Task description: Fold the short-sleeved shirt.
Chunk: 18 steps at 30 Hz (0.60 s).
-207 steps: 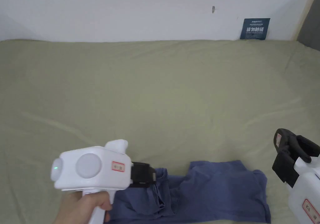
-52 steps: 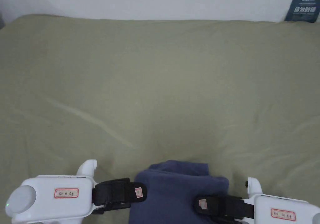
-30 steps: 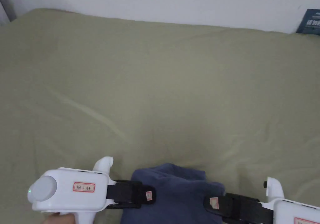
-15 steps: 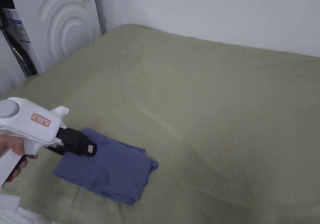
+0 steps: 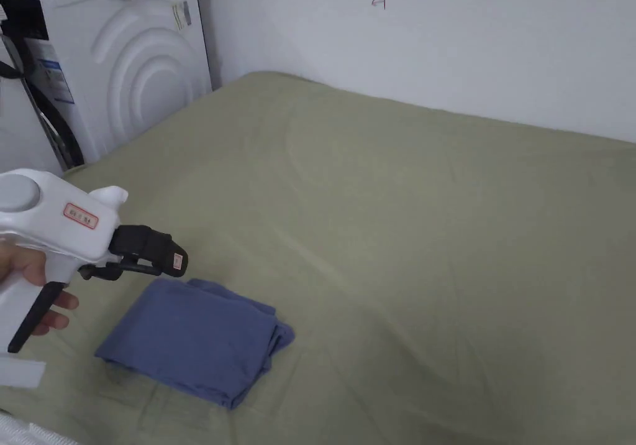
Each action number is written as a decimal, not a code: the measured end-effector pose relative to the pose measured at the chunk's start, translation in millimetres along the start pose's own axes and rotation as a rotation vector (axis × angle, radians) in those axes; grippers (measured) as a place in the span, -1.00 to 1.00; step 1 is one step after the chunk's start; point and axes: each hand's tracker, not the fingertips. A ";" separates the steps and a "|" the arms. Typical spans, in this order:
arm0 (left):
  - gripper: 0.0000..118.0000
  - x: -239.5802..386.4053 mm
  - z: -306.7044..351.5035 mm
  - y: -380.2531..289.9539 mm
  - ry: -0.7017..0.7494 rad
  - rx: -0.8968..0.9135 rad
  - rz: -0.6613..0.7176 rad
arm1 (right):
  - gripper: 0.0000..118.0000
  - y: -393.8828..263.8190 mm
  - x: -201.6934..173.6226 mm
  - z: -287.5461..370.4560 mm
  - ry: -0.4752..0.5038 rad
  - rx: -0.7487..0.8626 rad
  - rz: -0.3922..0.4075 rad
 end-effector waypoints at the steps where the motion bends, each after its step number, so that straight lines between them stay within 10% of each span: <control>1: 1.00 10.0 3.7 -7.1 -0.009 0.011 0.000 | -0.97 1.2 -4.8 5.1 -0.006 0.014 0.025; 5: 0.65 93.2 12.3 -52.8 -0.117 0.101 -0.025 | -0.97 9.8 -24.0 31.8 -0.058 0.101 0.113; 8: -1.00 182.9 11.2 -95.5 -0.120 0.232 -0.114 | -0.97 14.7 -57.4 51.5 -0.282 0.227 0.287; 14: -1.00 331.2 19.3 -162.8 -0.165 0.557 -0.186 | -0.97 17.0 -122.2 91.6 -0.640 0.515 0.495; 18: -1.00 412.5 37.9 -190.5 0.078 0.839 -0.379 | -0.97 9.4 -158.9 107.1 -0.863 0.639 0.703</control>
